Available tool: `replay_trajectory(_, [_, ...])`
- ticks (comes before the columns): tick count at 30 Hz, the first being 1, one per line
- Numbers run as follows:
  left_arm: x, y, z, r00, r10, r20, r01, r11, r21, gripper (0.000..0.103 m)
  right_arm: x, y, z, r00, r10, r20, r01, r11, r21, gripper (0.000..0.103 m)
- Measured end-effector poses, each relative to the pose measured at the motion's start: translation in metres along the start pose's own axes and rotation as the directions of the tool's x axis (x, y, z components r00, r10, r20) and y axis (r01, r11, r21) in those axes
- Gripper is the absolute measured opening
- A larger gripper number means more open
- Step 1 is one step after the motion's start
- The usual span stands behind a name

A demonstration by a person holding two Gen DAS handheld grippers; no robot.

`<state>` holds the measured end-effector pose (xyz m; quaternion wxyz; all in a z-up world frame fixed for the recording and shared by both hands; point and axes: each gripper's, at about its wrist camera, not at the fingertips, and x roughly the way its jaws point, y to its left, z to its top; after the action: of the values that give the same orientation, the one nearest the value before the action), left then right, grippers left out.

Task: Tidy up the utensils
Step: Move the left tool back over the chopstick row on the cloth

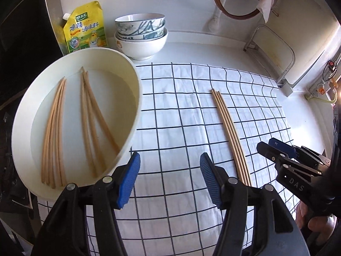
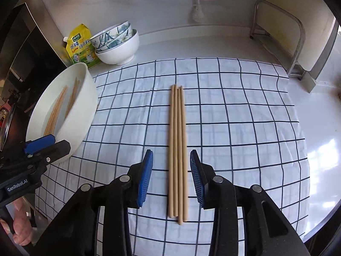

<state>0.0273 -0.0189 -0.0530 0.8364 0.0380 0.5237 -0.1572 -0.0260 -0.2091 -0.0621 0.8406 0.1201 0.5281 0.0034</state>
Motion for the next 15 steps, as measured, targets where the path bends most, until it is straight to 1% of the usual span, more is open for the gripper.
replay_trajectory(6, [0.018,-0.024,-0.004,0.999,0.002,-0.035,-0.001,1.0,0.013,0.057,0.02,-0.02,-0.007,0.999,-0.011,-0.033,0.011,1.0,-0.004,0.038])
replay_trajectory(15, [0.04,-0.036,-0.016,0.996,0.021,-0.088,-0.022,1.0,-0.005,0.057,0.045,-0.026,-0.015,0.997,0.0,-0.071,-0.002,0.999,-0.039,0.038])
